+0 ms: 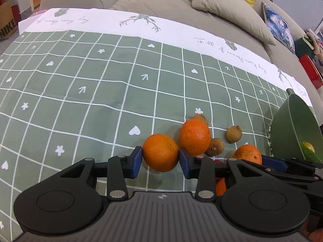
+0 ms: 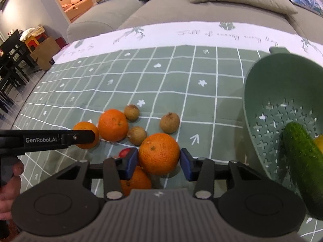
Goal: Organize fruits
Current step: 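Grasp an orange with the left tool while the right tool grasps another orange, then carry the orange with the left tool while the right tool carries its orange over the colander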
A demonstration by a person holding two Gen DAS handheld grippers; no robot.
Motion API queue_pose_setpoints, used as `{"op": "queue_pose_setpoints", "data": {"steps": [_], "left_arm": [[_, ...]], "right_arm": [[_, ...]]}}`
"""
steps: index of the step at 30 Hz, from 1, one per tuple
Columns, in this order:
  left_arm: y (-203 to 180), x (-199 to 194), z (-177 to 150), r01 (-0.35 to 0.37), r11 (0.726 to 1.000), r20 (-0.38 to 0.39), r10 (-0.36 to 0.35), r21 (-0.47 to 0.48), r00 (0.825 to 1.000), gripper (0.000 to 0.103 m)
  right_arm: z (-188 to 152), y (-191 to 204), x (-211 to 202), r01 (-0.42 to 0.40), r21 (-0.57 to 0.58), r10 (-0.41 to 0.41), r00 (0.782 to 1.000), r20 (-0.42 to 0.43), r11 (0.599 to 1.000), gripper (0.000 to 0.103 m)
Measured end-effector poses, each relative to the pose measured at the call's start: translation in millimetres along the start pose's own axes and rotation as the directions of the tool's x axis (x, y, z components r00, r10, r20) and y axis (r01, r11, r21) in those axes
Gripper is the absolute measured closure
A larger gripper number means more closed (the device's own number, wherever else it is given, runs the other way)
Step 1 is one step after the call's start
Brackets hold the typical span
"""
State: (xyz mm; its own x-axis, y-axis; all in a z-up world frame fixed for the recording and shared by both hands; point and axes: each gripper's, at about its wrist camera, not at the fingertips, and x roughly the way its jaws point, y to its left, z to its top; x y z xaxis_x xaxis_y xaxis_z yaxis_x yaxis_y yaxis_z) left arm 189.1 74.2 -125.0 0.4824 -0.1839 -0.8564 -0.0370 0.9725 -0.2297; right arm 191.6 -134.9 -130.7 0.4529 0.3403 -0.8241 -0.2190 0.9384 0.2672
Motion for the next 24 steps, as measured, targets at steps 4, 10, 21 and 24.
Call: {"op": "queue_pose_setpoints", "data": {"steps": [4,10,21,24], "left_arm": [[-4,-20,-3,0.008,1.000,0.016,-0.008,-0.006,1.000,0.059],[-30,-47,-5,0.052,0.998,0.029,-0.053,0.032,0.998,0.059],[-106,-62,8,0.183,0.974,0.009,-0.186,0.134,0.983,0.059],[-131,-61,14,0.206,0.962,0.000,-0.210,0.181,0.978,0.059]], "right_arm": [[0,3,-15,-0.013,-0.017,0.013,1.000,0.026,1.000,0.061],[-4,2,-42,-0.028,-0.068,0.031,0.998,0.054,0.997,0.061],[-4,-45,-104,0.002,-0.104,0.009,0.994,0.106,0.995,0.061],[-1,-67,-117,0.034,-0.101,-0.022,0.993,0.117,0.994,0.061]]}}
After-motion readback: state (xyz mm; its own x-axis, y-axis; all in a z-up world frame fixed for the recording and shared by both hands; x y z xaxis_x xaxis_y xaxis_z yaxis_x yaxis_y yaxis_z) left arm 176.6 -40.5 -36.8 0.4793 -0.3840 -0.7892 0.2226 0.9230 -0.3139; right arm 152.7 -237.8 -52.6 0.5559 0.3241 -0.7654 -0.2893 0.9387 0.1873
